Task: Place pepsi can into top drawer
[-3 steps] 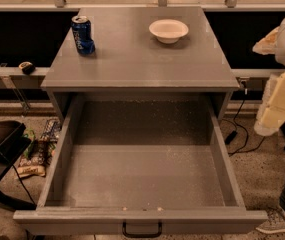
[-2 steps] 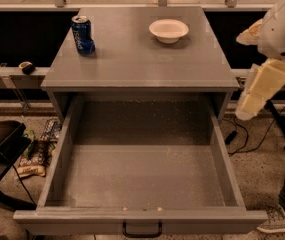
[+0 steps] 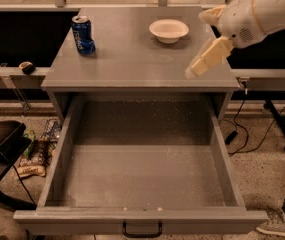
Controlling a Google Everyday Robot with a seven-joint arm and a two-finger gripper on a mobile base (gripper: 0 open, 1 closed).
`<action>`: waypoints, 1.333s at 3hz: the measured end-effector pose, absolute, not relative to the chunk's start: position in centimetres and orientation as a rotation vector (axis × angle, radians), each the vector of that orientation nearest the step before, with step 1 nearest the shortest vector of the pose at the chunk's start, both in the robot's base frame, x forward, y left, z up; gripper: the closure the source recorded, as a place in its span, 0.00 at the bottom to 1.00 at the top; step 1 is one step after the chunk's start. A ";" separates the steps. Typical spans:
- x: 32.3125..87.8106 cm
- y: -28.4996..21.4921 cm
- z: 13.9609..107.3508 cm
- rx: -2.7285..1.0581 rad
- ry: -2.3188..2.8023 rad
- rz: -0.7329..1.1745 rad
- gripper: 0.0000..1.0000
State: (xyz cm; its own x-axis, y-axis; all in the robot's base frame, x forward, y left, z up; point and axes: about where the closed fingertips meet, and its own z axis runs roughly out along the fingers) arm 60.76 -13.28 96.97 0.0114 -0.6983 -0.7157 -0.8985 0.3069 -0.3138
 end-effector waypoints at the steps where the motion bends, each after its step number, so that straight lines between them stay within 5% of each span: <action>1: 64.6 -7.8 96.6 -1.366 1.510 0.489 0.00; 2: 67.9 0.2 96.1 -1.369 1.324 0.622 0.00; 4: 69.6 1.8 95.1 -1.334 1.342 0.640 0.00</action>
Offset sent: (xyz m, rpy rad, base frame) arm 0.0886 0.1672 -0.0084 0.5472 -0.1393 0.3611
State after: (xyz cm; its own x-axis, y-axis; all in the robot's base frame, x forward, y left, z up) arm 69.65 1.84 95.07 0.2165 -0.3430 -0.9141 -0.9261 0.2241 -0.3034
